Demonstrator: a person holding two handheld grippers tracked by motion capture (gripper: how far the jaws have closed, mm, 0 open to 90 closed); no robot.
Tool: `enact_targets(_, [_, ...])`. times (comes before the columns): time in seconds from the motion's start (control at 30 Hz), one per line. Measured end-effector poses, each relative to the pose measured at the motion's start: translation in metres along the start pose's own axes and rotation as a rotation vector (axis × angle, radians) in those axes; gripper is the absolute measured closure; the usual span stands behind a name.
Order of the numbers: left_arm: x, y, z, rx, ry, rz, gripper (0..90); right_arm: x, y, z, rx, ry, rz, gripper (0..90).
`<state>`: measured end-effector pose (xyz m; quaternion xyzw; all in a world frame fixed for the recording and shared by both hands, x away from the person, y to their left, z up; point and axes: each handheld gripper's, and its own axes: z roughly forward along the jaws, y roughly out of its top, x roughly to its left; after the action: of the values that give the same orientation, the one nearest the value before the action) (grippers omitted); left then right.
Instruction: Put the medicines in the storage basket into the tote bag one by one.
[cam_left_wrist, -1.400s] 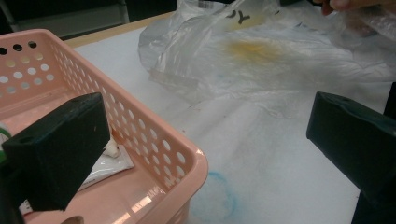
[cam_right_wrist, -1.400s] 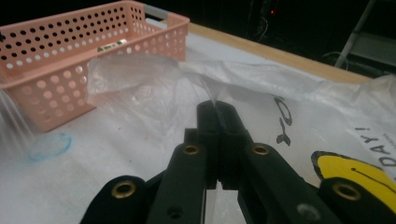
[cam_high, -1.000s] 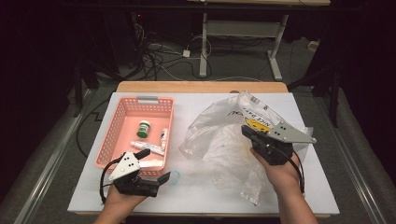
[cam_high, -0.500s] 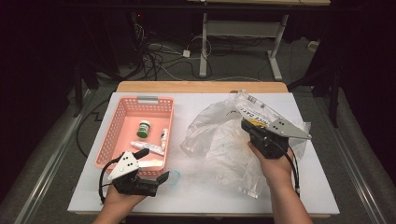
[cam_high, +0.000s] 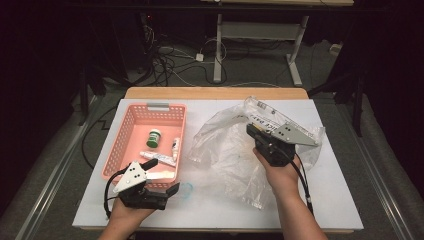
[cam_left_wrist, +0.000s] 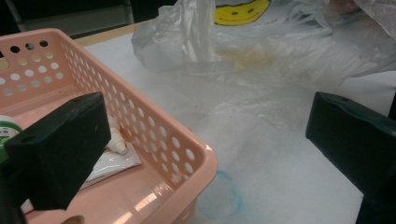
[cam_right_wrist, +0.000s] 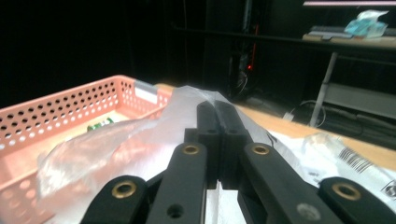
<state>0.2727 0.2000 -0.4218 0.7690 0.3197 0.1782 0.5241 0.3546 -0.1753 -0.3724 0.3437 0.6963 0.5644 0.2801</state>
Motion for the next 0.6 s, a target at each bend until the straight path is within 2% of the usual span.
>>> enact_targets(0.07, [0.004,0.0,0.0,-0.002,-0.015,-0.014,3.5,0.0,-0.002,-0.001,0.01,0.003,-0.011,90.0])
enact_targets(0.13, [0.007,-0.001,-0.001,0.002,-0.024,-0.031,12.0,0.0,-0.003,-0.003,0.016,0.009,-0.013,90.0])
enact_targets(0.17, [0.009,-0.001,-0.001,0.005,-0.024,-0.035,15.8,0.0,-0.004,-0.004,0.015,0.01,-0.013,90.0])
enact_targets(0.3, [0.013,0.001,-0.006,0.009,-0.008,-0.041,20.4,-0.003,-0.006,-0.007,0.013,0.013,-0.007,90.0])
enact_targets(0.4, [0.014,0.001,-0.012,0.004,0.032,-0.028,20.2,-0.005,-0.008,-0.009,0.016,0.012,-0.008,90.0])
enact_targets(0.47, [0.017,0.002,-0.016,0.008,0.04,-0.038,18.4,-0.007,-0.01,-0.01,0.017,0.013,-0.003,90.0])
enact_targets(0.6, [0.023,0.003,-0.025,-0.002,0.091,-0.063,15.4,-0.01,-0.013,-0.012,0.025,0.015,-0.002,90.0])
